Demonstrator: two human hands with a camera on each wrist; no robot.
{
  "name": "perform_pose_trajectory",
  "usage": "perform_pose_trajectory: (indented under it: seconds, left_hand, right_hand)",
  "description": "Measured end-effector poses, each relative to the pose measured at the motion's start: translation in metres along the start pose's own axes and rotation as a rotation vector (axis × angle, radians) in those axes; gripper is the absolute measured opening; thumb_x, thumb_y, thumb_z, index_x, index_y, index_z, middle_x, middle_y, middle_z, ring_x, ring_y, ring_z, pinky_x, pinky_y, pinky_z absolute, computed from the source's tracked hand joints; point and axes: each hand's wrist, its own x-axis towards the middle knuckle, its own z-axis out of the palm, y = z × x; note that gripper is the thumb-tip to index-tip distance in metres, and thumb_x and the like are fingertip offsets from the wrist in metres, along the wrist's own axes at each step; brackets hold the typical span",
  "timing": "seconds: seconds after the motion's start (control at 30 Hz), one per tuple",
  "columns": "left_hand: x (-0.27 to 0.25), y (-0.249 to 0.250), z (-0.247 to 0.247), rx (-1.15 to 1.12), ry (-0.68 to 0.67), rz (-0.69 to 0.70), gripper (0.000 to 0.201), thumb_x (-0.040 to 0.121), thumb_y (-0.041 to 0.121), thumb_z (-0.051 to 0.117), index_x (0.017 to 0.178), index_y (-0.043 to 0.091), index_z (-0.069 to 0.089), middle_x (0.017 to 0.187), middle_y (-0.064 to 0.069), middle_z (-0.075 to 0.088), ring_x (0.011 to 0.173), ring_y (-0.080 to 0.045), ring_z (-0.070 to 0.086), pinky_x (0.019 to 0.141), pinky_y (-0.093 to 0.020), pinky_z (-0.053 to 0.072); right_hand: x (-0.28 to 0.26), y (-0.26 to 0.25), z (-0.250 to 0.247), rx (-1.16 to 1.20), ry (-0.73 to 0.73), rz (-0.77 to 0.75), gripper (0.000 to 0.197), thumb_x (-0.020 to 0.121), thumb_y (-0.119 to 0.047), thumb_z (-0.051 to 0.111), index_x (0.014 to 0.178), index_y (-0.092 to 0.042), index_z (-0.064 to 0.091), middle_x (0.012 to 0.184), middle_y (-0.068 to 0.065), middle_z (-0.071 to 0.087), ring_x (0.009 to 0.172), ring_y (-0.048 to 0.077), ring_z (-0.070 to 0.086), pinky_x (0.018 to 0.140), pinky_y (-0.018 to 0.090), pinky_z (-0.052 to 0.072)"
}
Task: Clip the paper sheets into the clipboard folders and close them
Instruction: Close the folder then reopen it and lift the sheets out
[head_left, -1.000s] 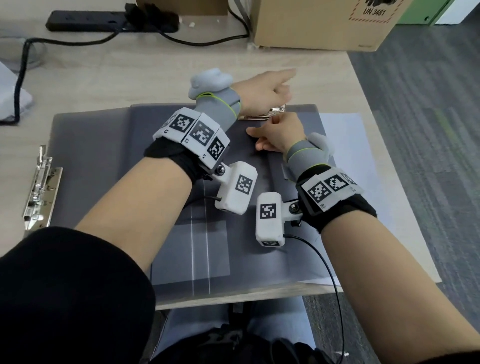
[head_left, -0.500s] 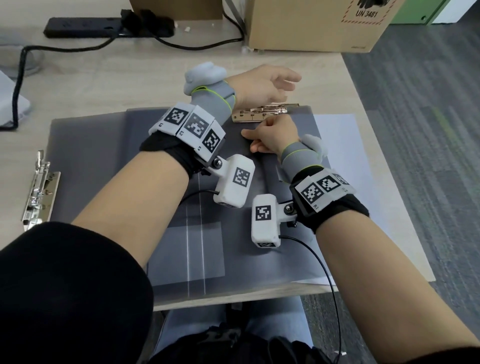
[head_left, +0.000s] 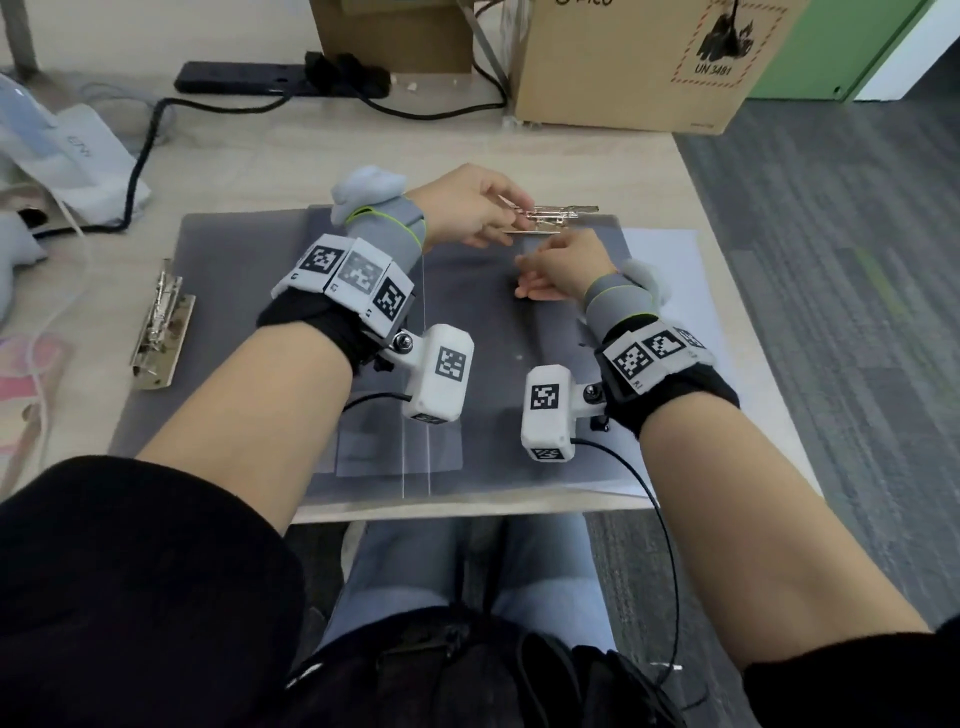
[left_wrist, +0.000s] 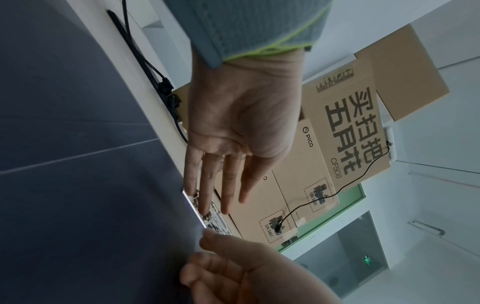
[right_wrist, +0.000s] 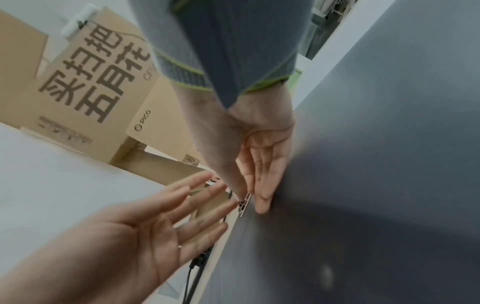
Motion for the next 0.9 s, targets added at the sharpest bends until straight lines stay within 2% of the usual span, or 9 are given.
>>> perform_pose_trajectory:
  seconds: [0.1,0.2,0.27,0.33,0.4,0.5,0.7,0.83,0.9]
  left_hand:
    - [-0.016,-0.004,0.013,-0.027,0.010,0.004,0.026,0.095,0.006,0.042,0.113,0.020,0.055,0.094,0.007,0.062,0.081,-0.007,0.059,0.070,-0.021,0.041]
    - [-0.029,-0.007,0.031,-0.053,0.010,0.008,0.023,0.094,0.007,0.044,0.109,0.021,0.055,0.094,0.008,0.063,0.089,-0.012,0.059,0.071,-0.020,0.042]
    - [-0.036,-0.010,0.049,-0.036,0.019,0.031,0.025,0.093,0.006,0.046,0.113,0.016,0.058,0.100,0.000,0.063,0.092,-0.012,0.057,0.068,-0.017,0.042]
    - [-0.040,-0.014,0.063,0.002,0.010,0.066,0.028,0.092,0.002,0.049,0.118,0.004,0.058,0.105,-0.007,0.061,0.088,-0.008,0.056,0.066,-0.008,0.043]
    - [-0.044,-0.018,0.079,0.023,-0.013,0.098,0.028,0.090,-0.001,0.051,0.117,0.000,0.058,0.105,-0.009,0.061,0.093,-0.012,0.058,0.082,-0.014,0.046]
    - [-0.050,-0.018,0.096,0.041,-0.010,0.110,0.028,0.089,0.001,0.053,0.115,0.001,0.061,0.103,-0.008,0.062,0.099,-0.016,0.056,0.100,-0.032,0.043]
    - [-0.058,-0.025,0.118,0.091,0.047,0.113,0.029,0.088,-0.002,0.054,0.116,-0.001,0.061,0.111,-0.013,0.065,0.085,-0.007,0.057,0.072,0.002,0.039]
    - [-0.060,-0.033,0.119,0.095,0.111,0.110,0.029,0.087,0.000,0.054,0.114,0.005,0.065,0.119,-0.012,0.066,0.098,-0.009,0.054,0.069,0.006,0.035]
    - [-0.060,-0.034,0.120,0.084,0.116,0.116,0.029,0.086,0.000,0.054,0.112,0.006,0.065,0.118,-0.012,0.067,0.098,-0.009,0.054,0.077,-0.001,0.038]
  right_hand:
    - [-0.017,0.012,-0.008,0.002,0.055,-0.044,0.026,0.084,-0.005,0.062,0.064,-0.013,0.048,0.064,0.011,0.060,0.037,0.009,0.060,0.042,0.019,0.053]
    - [-0.039,0.026,-0.019,-0.101,0.256,-0.096,0.009,0.078,-0.009,0.064,0.069,-0.010,0.063,0.078,0.014,0.066,0.066,0.021,0.062,0.073,0.035,0.058]
    - [-0.057,0.040,-0.034,-0.188,0.380,-0.120,0.015,0.078,-0.012,0.064,0.090,-0.006,0.072,0.093,0.014,0.071,0.087,0.023,0.063,0.087,0.032,0.051]
    - [-0.072,0.051,-0.047,-0.236,0.448,-0.105,0.028,0.081,-0.012,0.060,0.108,-0.009,0.069,0.113,0.010,0.070,0.106,0.023,0.063,0.088,0.024,0.045]
    - [-0.088,0.065,-0.061,-0.287,0.508,-0.057,0.038,0.084,-0.012,0.055,0.122,-0.011,0.061,0.127,0.010,0.062,0.119,0.026,0.057,0.090,0.024,0.042]
    - [-0.106,0.085,-0.075,-0.379,0.538,0.050,0.044,0.087,-0.012,0.052,0.131,-0.005,0.049,0.132,0.017,0.057,0.124,0.034,0.051,0.096,0.032,0.041]
    - [-0.121,0.111,-0.079,-0.415,0.521,0.062,0.057,0.083,-0.006,0.057,0.137,-0.006,0.041,0.135,0.019,0.053,0.126,0.036,0.048,0.101,0.038,0.042]
    - [-0.120,0.117,-0.076,-0.351,0.561,0.010,0.063,0.079,-0.011,0.064,0.137,-0.007,0.039,0.135,0.017,0.052,0.127,0.035,0.045,0.102,0.038,0.039]
    - [-0.120,0.119,-0.079,-0.326,0.582,-0.002,0.063,0.078,-0.010,0.064,0.136,-0.008,0.040,0.134,0.015,0.053,0.126,0.034,0.045,0.102,0.037,0.040]
